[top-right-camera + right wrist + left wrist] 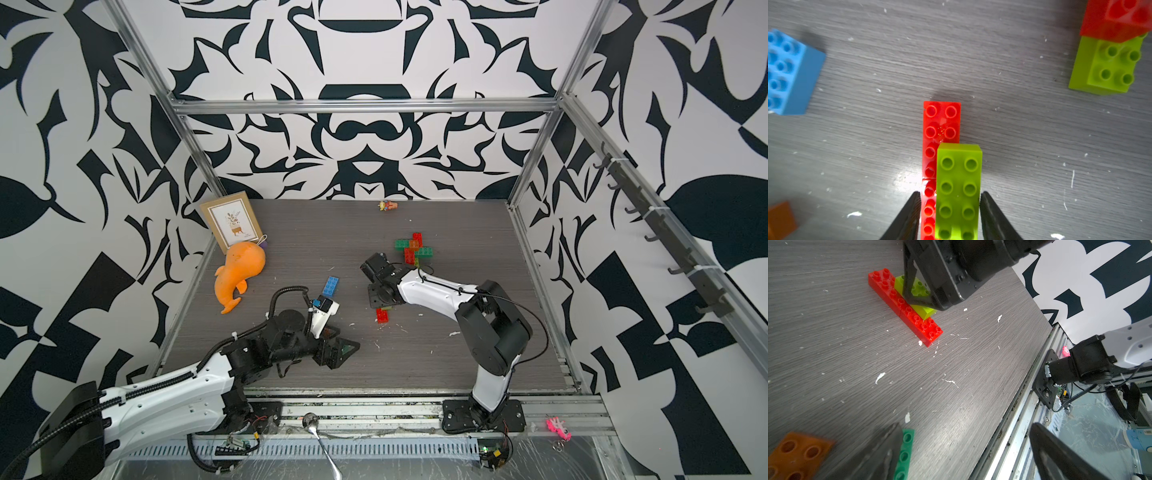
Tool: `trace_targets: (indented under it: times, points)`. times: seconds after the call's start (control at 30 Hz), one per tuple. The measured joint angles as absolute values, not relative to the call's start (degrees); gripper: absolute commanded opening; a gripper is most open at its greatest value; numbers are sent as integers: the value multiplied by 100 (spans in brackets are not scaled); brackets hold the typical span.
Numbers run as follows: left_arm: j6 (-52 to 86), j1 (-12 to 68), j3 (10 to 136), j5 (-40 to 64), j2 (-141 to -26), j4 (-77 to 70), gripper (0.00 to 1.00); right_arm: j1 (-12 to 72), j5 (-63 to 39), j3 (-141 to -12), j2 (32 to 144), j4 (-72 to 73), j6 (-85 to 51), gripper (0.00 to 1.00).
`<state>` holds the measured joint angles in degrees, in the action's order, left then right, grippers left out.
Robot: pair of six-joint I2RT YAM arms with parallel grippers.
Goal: Assemble a small pinwheel with lego
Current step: Assemble the lego brick with the lego brick.
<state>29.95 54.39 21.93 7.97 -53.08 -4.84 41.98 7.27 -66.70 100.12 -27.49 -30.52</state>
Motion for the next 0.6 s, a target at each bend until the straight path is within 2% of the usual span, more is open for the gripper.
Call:
trace_targets:
  times: [0.33,0.6]
  points:
    - [2995,5437,2193,816,-5308,-489,100,4032,613,-6670,10001,-2832,-2976,50]
    - [2998,5437,2193,840,-5310,-489,100,4021,510,-6672,10134,-2803,-2958,41]
